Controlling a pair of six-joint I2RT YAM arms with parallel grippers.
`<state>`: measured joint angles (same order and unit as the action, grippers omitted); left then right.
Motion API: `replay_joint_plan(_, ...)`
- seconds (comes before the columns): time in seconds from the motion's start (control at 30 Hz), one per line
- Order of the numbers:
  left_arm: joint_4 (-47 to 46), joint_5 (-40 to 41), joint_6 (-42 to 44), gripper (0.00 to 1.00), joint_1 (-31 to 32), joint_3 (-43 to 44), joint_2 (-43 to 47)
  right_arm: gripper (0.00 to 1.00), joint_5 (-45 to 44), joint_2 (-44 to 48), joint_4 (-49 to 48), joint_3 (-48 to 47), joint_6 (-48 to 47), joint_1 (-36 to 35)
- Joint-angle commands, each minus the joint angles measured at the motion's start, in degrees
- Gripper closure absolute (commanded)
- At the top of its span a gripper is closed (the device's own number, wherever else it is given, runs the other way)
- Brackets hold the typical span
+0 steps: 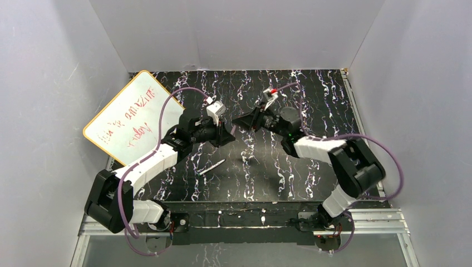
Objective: Insert the pens into the pen caps
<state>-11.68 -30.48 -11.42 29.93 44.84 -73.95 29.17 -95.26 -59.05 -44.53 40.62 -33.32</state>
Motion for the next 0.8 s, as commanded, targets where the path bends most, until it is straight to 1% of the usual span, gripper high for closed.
replay_joint_plan(0.0,3.8,0.2,2.1,1.0,0.4,2.4,1.0,0.35,-23.4,12.4,14.7,2.9,-11.7,6.0)
replay_joint_plan(0.07,5.6,1.6,2.7,1.0,0.4,3.4,0.9,0.28,-32.4,16.9,22.3,3.2,-15.4,6.9)
replay_joint_plan(0.1,6.0,1.9,3.0,1.0,0.4,3.7,1.0,0.26,-35.9,18.5,26.4,2.6,-16.8,7.4)
replay_joint_plan(0.17,7.2,2.8,3.3,1.0,0.4,4.2,1.2,0.26,-41.4,20.5,34.4,0.7,-18.4,8.2)
replay_joint_plan(0.23,8.1,3.6,3.8,1.0,0.3,4.7,1.6,0.26,-44.9,20.9,40.5,-1.6,-19.1,9.1)
replay_joint_plan(0.27,8.5,4.0,4.0,1.0,0.4,4.8,2.0,0.26,-45.3,20.6,42.9,-3.1,-20.9,9.3)
replay_joint_plan(0.33,9.4,4.7,4.4,1.0,0.4,5.0,2.7,0.25,-45.8,18.6,49.4,-8.2,-27.5,9.6)
replay_joint_plan(0.4,9.9,5.3,4.7,1.0,0.4,5.0,3.5,0.24,-46.0,15.3,54.6,-12.2,-36.6,9.7)
replay_joint_plan(0.43,10.2,5.4,4.8,1.0,0.4,5.1,3.9,0.25,-45.6,13.1,56.7,-14.3,-43.5,9.8)
replay_joint_plan(0.47,10.5,5.4,5.0,1.0,0.3,5.1,4.3,0.25,-44.8,9.9,59.7,-16.6,-48.3,10.0)
replay_joint_plan(0.53,10.9,5.4,5.2,1.0,0.4,5.3,4.8,0.26,-43.7,4.7,65.4,-20.8,-55.2,10.1)
replay_joint_plan(0.57,11.0,5.2,5.2,1.0,0.3,5.3,4.9,0.26,-44.1,2.4,67.2,-22.8,-57.0,10.4)
replay_joint_plan(0.63,11.3,5.0,5.6,1.0,0.4,5.4,5.3,0.29,-41.4,-1.3,71.4,-27.2,-58.0,12.0)
replay_joint_plan(0.7,12.9,5.0,6.3,1.0,0.3,5.6,5.7,0.32,-38.6,-3.7,74.6,-30.7,-57.2,13.5)
replay_joint_plan(0.77,14.5,5.4,7.4,1.0,0.3,5.6,6.3,0.33,-39.9,-4.4,75.9,-32.4,-54.9,14.2)
